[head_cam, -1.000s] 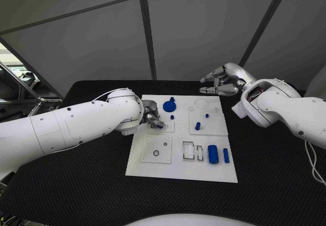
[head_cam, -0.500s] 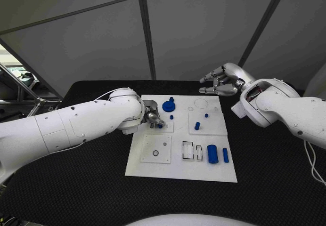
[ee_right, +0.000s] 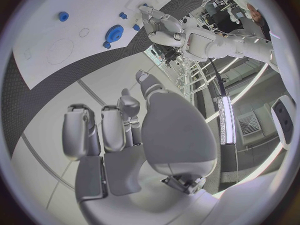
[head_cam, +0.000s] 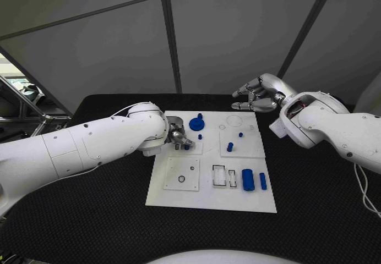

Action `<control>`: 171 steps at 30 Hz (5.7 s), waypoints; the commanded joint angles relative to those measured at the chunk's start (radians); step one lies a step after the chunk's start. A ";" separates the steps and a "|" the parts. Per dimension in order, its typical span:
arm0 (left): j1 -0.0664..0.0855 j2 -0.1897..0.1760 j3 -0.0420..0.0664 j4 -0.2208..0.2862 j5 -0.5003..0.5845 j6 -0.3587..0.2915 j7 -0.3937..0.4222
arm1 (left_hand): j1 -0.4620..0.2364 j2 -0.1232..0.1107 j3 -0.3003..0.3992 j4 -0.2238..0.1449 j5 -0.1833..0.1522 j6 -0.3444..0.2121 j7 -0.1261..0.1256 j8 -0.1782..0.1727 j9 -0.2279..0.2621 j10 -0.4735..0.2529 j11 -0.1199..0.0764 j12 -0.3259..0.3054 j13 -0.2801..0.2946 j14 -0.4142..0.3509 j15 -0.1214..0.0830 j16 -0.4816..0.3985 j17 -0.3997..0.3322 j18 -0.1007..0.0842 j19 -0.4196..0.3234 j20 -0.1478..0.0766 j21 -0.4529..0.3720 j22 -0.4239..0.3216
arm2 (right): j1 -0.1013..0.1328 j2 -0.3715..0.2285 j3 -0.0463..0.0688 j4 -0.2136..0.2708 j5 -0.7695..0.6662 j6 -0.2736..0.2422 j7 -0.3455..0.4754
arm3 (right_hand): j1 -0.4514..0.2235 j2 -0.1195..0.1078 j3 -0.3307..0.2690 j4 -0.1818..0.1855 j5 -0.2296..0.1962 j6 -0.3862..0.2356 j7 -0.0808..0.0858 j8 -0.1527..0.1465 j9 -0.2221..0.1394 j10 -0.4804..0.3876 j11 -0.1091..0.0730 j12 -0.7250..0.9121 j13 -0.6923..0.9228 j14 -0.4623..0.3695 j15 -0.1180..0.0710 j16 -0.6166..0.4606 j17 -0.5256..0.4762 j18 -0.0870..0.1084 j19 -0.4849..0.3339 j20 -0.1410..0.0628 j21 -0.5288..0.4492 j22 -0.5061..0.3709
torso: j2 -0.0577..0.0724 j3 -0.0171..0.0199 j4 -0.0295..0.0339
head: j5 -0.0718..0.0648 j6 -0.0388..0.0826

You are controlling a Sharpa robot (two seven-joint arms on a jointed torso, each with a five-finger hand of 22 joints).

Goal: Assemble the parts on the task board

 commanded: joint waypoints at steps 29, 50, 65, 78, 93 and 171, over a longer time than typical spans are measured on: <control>-0.004 -0.087 0.074 0.048 0.091 -0.062 0.031 | -0.073 -0.053 -0.238 0.075 -0.171 0.018 0.002 -0.039 0.032 0.013 -0.006 -0.010 0.189 0.097 -0.005 0.005 0.236 -0.030 0.010 -0.002 0.003 0.108 | 0.002 -0.008 0.001 -0.006 -0.003 -0.003 0.006 | -0.021 -0.001 0.003 0.001 0.003 0.000 0.001 -0.008 0.000 -0.002 0.002 -0.009 -0.007 0.027 -0.004 -0.011 -0.008 0.020 -0.007 0.000 -0.011 0.022 | 0.000 0.0008 0.0018 | -0.003 0.009; 0.064 0.054 0.105 -0.289 0.008 0.139 0.049 | 0.107 0.011 -0.305 0.061 -0.102 -0.007 0.033 -0.165 -0.118 -0.010 0.021 -0.062 0.177 0.091 0.017 -0.020 0.217 -0.018 -0.021 0.021 -0.036 0.062 | 0.002 -0.001 0.001 -0.007 -0.003 0.004 0.001 | -0.022 -0.001 0.004 0.001 0.004 0.000 0.001 -0.008 0.000 -0.001 0.002 -0.007 -0.006 0.027 -0.004 -0.009 -0.006 0.020 -0.005 0.000 -0.010 0.024 | 0.003 0.0002 0.0002 | 0.006 0.013; 0.064 0.138 0.092 -0.419 -0.031 0.213 0.067 | 0.113 0.024 -0.314 0.065 -0.095 0.002 0.032 -0.167 -0.129 -0.010 0.021 -0.061 0.177 0.092 0.017 -0.014 0.222 -0.018 -0.022 0.021 -0.037 0.062 | 0.002 0.006 0.001 -0.008 -0.004 0.005 0.001 | -0.022 -0.001 0.004 0.001 0.004 0.000 0.001 -0.008 0.000 -0.001 0.002 -0.007 -0.006 0.027 -0.004 -0.009 -0.006 0.020 -0.005 0.000 -0.010 0.024 | 0.000 0.0001 0.0007 | 0.009 0.004; 0.057 0.154 0.084 -0.430 -0.035 0.228 0.082 | 0.118 0.031 -0.319 0.066 -0.093 0.008 0.031 -0.168 -0.134 -0.011 0.020 -0.063 0.177 0.093 0.017 -0.010 0.224 -0.017 -0.023 0.021 -0.039 0.060 | 0.002 0.011 0.001 -0.011 -0.004 0.007 0.001 | -0.022 -0.001 0.004 0.001 0.004 0.000 0.001 -0.008 0.000 -0.001 0.002 -0.007 -0.006 0.027 -0.004 -0.009 -0.006 0.020 -0.005 0.000 -0.010 0.024 | 0.000 0.0003 0.0016 | 0.008 0.002; 0.055 0.161 0.082 -0.438 -0.035 0.242 0.093 | 0.171 0.060 -0.324 0.038 -0.083 0.017 0.028 -0.173 -0.153 -0.011 0.017 -0.063 0.177 0.094 0.015 -0.007 0.227 -0.016 -0.024 0.019 -0.043 0.059 | 0.002 0.013 0.001 -0.012 -0.005 0.009 0.002 | -0.022 0.001 0.006 0.000 0.005 0.000 0.001 -0.008 0.000 -0.001 0.002 -0.005 -0.005 0.028 -0.004 -0.009 -0.005 0.020 -0.005 0.000 -0.010 0.024 | 0.000 0.0002 0.0007 | 0.007 0.001; 0.044 0.002 0.076 -0.192 -0.035 0.107 0.183 | 0.164 -0.030 0.271 -0.292 0.069 0.001 0.033 -0.125 -0.113 0.001 0.016 -0.068 0.174 0.100 0.017 0.016 0.245 -0.016 -0.023 0.021 -0.053 0.075 | 0.002 0.011 0.001 -0.017 -0.005 0.008 0.008 | -0.025 0.003 0.010 0.000 0.005 0.002 0.001 -0.006 0.000 0.002 0.002 0.002 0.000 0.029 -0.004 -0.008 -0.001 0.019 -0.002 0.000 -0.008 0.028 | -0.004 -0.0001 0.0063 | 0.013 -0.009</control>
